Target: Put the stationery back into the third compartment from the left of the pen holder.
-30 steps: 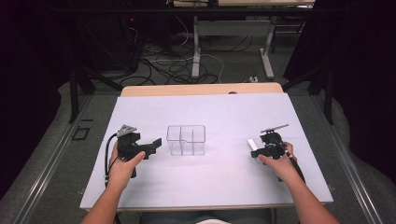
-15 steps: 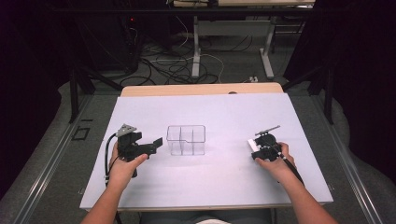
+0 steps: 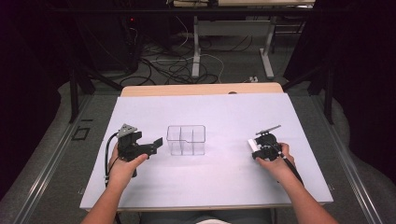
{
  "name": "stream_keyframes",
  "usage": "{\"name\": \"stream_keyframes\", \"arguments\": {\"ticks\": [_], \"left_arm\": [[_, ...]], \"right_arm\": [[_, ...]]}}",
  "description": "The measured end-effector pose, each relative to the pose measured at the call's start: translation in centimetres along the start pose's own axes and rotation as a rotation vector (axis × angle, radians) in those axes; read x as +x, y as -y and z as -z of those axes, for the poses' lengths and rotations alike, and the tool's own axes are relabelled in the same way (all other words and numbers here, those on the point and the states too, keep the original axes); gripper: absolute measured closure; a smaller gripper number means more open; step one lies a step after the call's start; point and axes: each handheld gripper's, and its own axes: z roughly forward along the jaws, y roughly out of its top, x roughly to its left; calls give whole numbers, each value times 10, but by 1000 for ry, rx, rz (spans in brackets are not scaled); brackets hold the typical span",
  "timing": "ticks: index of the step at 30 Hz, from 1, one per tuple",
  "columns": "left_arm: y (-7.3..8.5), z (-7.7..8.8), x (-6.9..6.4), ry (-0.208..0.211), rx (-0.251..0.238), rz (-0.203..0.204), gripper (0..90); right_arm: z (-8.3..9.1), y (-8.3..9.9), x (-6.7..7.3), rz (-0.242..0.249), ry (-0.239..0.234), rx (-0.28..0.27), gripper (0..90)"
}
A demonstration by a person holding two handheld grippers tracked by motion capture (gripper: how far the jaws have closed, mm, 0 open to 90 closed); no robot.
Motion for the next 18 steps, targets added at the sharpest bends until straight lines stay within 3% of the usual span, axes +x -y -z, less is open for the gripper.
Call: {"name": "stream_keyframes", "arguments": {"ticks": [8, 15, 18], "left_arm": [[-1, 3, 1, -1, -10, 4, 64], [-3, 5, 1, 7, -15, 19, 70], [-4, 6, 2, 10, -13, 24, 77]], "right_arm": [[1, -1, -7, -60, -55, 5, 674], [6, -1, -6, -64, -83, -22, 674], [9, -1, -3, -27, -81, -41, 675]]}}
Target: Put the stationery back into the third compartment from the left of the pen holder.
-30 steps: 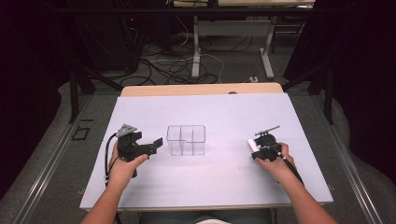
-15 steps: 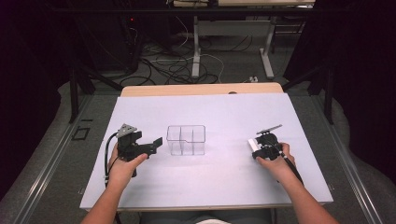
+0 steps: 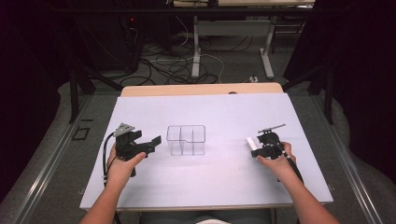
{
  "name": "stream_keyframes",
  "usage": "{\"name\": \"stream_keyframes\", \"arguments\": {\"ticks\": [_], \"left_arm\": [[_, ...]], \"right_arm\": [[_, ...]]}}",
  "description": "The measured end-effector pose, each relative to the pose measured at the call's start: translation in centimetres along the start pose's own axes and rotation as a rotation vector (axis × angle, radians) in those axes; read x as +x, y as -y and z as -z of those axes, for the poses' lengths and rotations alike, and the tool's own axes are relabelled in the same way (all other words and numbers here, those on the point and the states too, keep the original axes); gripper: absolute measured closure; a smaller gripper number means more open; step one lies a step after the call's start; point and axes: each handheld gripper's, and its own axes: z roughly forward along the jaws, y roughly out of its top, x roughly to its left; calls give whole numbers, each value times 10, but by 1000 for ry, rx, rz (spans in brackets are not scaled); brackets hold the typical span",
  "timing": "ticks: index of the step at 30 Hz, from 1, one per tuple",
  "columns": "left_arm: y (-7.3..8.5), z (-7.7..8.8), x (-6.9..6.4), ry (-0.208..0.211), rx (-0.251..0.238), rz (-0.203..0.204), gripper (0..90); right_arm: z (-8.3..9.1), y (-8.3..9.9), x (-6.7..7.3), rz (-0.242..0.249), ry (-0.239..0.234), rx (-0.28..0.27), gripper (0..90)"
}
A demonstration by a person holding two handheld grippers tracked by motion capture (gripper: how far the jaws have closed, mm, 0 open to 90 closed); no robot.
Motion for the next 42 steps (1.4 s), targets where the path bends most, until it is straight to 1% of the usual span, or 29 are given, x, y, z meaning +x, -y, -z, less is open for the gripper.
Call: {"name": "stream_keyframes", "arguments": {"ticks": [3, 4, 6, 8, 10, 12, 14, 16, 17, 19, 21, 22, 23, 24, 26, 27, 28, 29, 30, 31, 32, 34, 35, 36, 37, 38, 40, 41, 42], "left_arm": [[0, 0, 0, 1, -1, 7, 88], [-1, 0, 0, 1, -2, 7, 91], [-1, 1, 0, -1, -3, 6, 101], [-1, 2, 1, -2, -3, 9, 109], [-2, 2, 1, -1, -5, 13, 120], [-2, 3, 1, -2, -6, 17, 129], [-3, 3, 1, -1, -6, 15, 139], [-3, 3, 1, -5, -7, 15, 143], [-4, 4, 1, -7, -9, 13, 144], [-5, 4, 2, -7, -10, 11, 146], [-6, 5, 3, -7, -11, 12, 149], [-6, 6, 3, -7, -9, 11, 150], [-7, 6, 4, -8, -10, 11, 151], [-7, 6, 4, -7, -10, 8, 152], [-8, 7, 5, -7, -7, 4, 153], [-8, 7, 5, -6, -8, 4, 153], [-9, 7, 5, -4, -7, 5, 153], [-9, 7, 5, -1, -7, 6, 154], [-10, 7, 5, 2, -6, 6, 155], [-10, 7, 5, 3, -4, 6, 157], [-10, 7, 4, 4, -4, 3, 157], [-10, 7, 4, 5, -2, 1, 158], [-10, 7, 4, 7, -1, 0, 158], [-10, 7, 4, 7, 0, -1, 158], [-10, 6, 3, 8, -1, -2, 159], [-10, 7, 3, 9, 0, -2, 159], [-10, 6, 3, 8, -3, -2, 159], [-10, 6, 3, 9, -2, -2, 159], [-9, 6, 3, 9, -1, -2, 159]], "right_arm": [[2, 0, 3, 40, 6, -35, 675], [3, -1, 5, 40, 13, -50, 674], [7, -1, 8, 88, 15, -75, 674], [9, -2, 12, 141, 43, -104, 674], [11, -3, 17, 178, 59, -126, 674], [11, -4, 21, 224, 78, -151, 674], [12, -5, 26, 283, 106, -178, 674], [13, -7, 30, 371, 140, -204, 674], [14, -8, 33, 407, 158, -216, 674], [17, -11, 37, 476, 177, -239, 674], [19, -13, 42, 534, 199, -257, 674], [21, -14, 44, 573, 214, -266, 674], [23, -15, 46, 601, 224, -273, 674], [25, -16, 48, 643, 236, -280, 674], [28, -16, 52, 724, 278, -307, 674], [30, -16, 54, 772, 293, -319, 673], [32, -17, 56, 825, 321, -332, 674], [33, -16, 58, 856, 339, -342, 674], [34, -15, 60, 891, 343, -351, 673], [35, -15, 63, 917, 343, -357, 673], [37, -14, 64, 977, 360, -359, 673], [38, -12, 68, 1041, 383, -366, 674], [38, -11, 70, 1067, 377, -372, 674], [38, -9, 72, 1098, 380, -397, 673], [37, -9, 73, 1145, 394, -423, 674], [39, -8, 74, 1185, 402, -402, 674], [37, -5, 78, 1202, 412, -418, 673], [37, -3, 79, 1232, 430, -424, 673], [36, -2, 80, 1250, 424, -419, 673]]}}
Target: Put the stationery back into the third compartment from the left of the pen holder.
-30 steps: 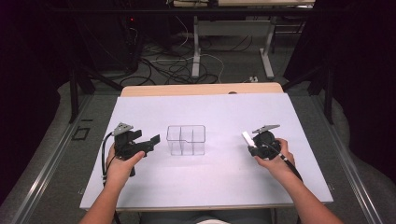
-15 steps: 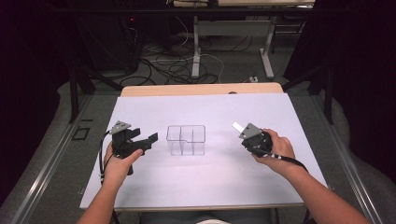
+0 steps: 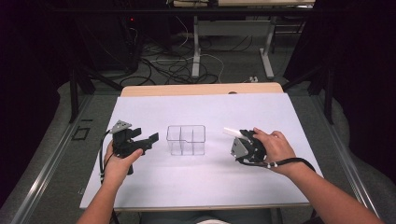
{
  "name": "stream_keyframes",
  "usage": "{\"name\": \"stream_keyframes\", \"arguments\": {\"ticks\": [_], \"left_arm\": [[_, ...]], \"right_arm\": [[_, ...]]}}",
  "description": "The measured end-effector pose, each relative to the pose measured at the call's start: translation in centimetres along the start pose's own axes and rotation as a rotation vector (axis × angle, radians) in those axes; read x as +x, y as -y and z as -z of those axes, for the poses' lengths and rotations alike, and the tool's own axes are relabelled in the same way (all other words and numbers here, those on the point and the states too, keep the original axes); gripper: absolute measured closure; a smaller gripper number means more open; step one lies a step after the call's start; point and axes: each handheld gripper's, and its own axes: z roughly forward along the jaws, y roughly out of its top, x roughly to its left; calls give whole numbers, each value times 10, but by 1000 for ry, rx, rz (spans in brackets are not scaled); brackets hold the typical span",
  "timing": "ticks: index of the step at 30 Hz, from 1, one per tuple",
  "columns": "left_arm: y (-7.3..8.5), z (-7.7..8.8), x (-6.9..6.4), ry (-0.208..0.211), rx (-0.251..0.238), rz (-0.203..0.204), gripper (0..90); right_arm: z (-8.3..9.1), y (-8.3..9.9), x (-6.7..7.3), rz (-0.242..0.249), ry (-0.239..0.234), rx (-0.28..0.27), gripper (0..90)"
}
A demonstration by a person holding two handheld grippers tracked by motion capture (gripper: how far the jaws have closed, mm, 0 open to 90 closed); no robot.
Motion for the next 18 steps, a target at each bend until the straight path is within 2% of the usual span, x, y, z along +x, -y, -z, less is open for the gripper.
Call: {"name": "stream_keyframes", "arguments": {"ticks": [1, 2, 5, 6, 7, 10, 14, 18], "left_arm": [[0, 0, 0, -1, 0, -1, 160], [0, 0, 0, 0, 0, 0, 160], [-1, 1, 0, 1, -4, 1, 160], [-1, 1, 0, 0, -5, 1, 161], [-1, 1, 0, 1, -5, 0, 161], [-2, 1, -1, 6, -7, -3, 163], [-6, 5, -5, 16, -10, -23, 168], [-10, 9, -9, 41, -16, -49, 182]], "right_arm": [[1, -1, 3, -3, 2, 1, 673], [2, -2, 3, 58, 12, -13, 673], [5, -3, 6, 125, 31, -44, 673], [7, -3, 9, 119, 46, -44, 674], [7, -4, 8, 152, 45, -60, 674], [11, -5, 12, 199, 72, -71, 673], [15, -6, 13, 341, 120, -90, 674], [20, -7, 17, 433, 136, -106, 674]]}}
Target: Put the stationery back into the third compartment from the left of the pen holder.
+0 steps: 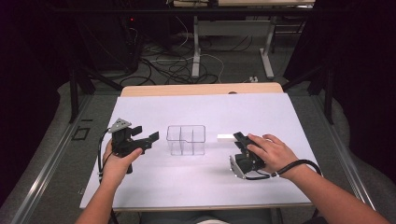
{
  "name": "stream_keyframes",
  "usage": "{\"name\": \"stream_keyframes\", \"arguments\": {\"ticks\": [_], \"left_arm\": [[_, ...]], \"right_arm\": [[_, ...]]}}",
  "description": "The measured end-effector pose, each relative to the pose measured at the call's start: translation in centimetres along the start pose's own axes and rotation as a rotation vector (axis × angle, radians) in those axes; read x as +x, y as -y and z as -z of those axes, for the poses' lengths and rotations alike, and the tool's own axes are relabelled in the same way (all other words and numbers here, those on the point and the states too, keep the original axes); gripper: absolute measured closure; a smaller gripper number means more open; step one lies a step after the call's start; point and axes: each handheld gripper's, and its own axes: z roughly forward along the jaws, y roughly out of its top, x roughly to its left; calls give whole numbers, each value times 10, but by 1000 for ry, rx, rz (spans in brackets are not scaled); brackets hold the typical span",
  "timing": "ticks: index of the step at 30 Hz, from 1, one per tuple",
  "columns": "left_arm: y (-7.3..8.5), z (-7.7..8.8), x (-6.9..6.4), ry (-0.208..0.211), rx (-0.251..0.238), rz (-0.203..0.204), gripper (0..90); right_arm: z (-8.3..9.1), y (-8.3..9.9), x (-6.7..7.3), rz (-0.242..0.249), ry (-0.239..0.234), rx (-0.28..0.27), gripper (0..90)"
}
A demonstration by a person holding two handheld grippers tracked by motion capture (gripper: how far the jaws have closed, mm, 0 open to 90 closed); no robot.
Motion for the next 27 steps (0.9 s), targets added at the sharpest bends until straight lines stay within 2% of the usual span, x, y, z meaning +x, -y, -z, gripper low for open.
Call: {"name": "stream_keyframes", "arguments": {"ticks": [1, 2, 4, 5, 6, 7, 9, 11, 13, 16, 18, 19, 21, 26, 27], "left_arm": [[-1, 0, -1, 5, 0, -9, 185], [-1, 1, -3, 9, 5, -19, 190], [-2, 0, -7, 19, 9, -34, 204], [-2, 0, -10, 25, 13, -40, 221], [-3, 0, -12, 32, 20, -55, 240], [-4, -1, -14, 38, 22, -67, 255], [-5, -1, -18, 52, 36, -116, 277], [-6, -3, -25, 78, 58, -152, 291], [-6, -4, -32, 93, 68, -193, 301], [-6, -7, -42, 128, 83, -244, 311], [-5, -8, -49, 154, 92, -276, 321], [-4, -9, -53, 161, 91, -282, 321], [-3, -10, -60, 181, 101, -300, 321], [-1, -15, -74, 221, 137, -329, 328], [-1, -16, -77, 234, 152, -332, 335]], "right_arm": [[1, -1, 0, 21, 6, -5, 674], [2, -2, -1, 44, -12, -9, 673], [5, -5, -1, 63, -2, -37, 674], [6, -7, 1, 51, -5, -41, 674], [8, -10, -2, 78, -28, -41, 674], [10, -12, -1, 76, -32, -44, 674], [12, -17, -1, 81, -39, -63, 674], [14, -22, -1, 111, -34, -86, 674], [14, -26, 1, 108, -42, -94, 674], [14, -32, 1, 136, -52, -108, 674], [13, -34, 3, 129, -57, -115, 673], [12, -35, 3, 148, -56, -122, 673], [13, -38, 5, 143, -62, -124, 674], [14, -45, 8, 176, -87, -142, 673], [14, -46, 11, 149, -88, -134, 673]]}}
